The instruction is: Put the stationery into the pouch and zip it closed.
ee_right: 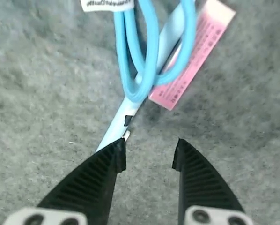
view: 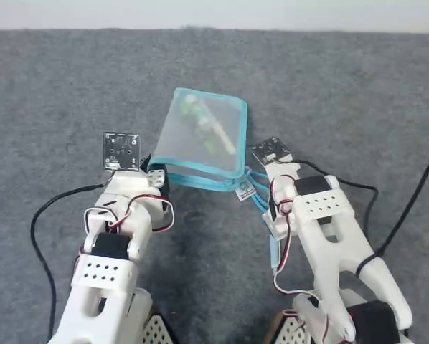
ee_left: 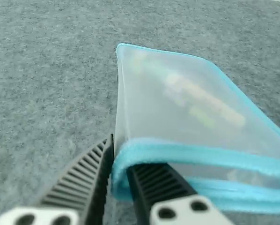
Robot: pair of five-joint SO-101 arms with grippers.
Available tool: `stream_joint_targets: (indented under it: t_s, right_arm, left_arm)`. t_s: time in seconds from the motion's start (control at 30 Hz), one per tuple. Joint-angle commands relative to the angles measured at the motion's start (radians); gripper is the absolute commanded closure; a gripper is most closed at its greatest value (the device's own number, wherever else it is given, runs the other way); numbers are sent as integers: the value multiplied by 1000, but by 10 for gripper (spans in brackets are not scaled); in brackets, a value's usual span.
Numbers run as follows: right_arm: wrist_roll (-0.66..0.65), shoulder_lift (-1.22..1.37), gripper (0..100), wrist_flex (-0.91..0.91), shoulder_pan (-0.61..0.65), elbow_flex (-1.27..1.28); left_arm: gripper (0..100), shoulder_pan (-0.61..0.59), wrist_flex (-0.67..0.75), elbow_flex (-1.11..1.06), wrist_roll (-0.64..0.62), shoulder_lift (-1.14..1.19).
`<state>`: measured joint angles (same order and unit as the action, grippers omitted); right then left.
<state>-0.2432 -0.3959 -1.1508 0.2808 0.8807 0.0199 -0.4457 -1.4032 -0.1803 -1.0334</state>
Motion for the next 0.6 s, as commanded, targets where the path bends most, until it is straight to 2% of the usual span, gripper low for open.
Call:
stream_joint_targets:
  t_s: [0.0,0.13,0.47,0.57]
  right_arm:
    - [18,-45,821,10,47,-5]
    - [46,-45,821,28,120,-3]
    - [46,-44,824,179,117,149]
    - [43,-44,881,186,116,166]
  left_arm:
    - [988,0,34,33,14,3]
    - [988,0,34,33,14,3]
    - [988,0,34,31,14,3]
    - [988,-2,34,31,14,3]
